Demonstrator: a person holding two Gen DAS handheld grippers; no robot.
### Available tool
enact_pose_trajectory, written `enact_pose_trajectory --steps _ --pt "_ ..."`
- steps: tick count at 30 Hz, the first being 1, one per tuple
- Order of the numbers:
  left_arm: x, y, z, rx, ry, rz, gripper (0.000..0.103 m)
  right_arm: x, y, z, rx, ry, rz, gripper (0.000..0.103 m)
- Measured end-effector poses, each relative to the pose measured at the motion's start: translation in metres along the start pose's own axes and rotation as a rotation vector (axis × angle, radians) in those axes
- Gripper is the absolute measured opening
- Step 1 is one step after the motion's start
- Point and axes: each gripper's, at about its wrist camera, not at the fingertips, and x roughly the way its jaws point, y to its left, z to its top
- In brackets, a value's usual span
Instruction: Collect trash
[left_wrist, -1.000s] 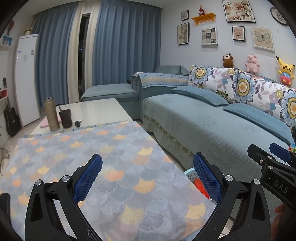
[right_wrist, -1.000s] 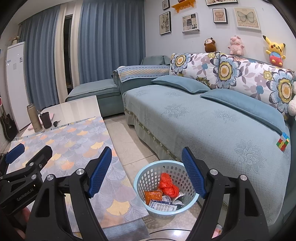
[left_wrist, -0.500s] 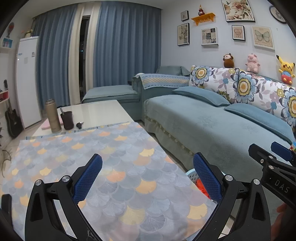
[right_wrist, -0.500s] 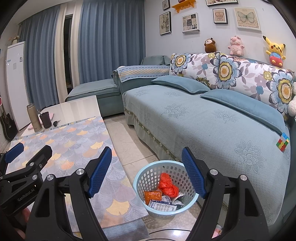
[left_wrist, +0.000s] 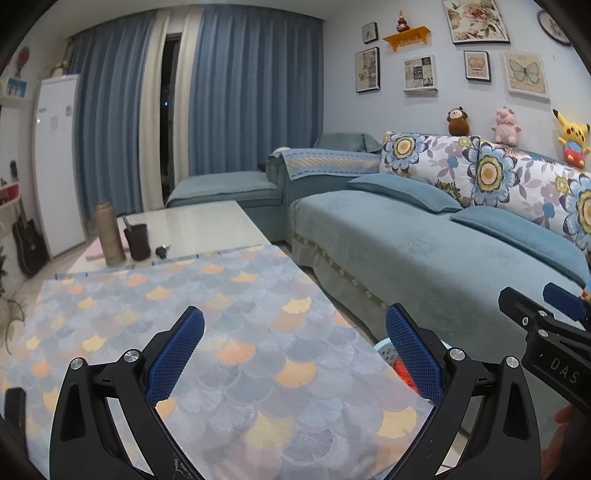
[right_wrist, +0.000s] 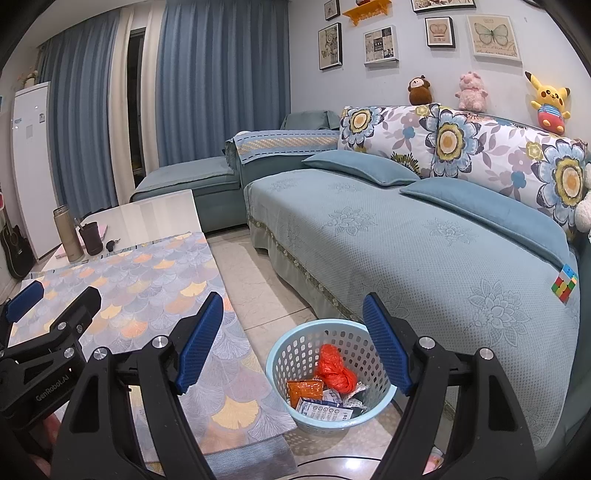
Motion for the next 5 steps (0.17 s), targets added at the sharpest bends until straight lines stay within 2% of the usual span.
enact_pose_trajectory --steps 5 --pt "0.003 0.013 0.004 -0.025 0.006 -0.001 0.095 0.001 -0.001 0.001 -0.001 0.001 0.001 0.074"
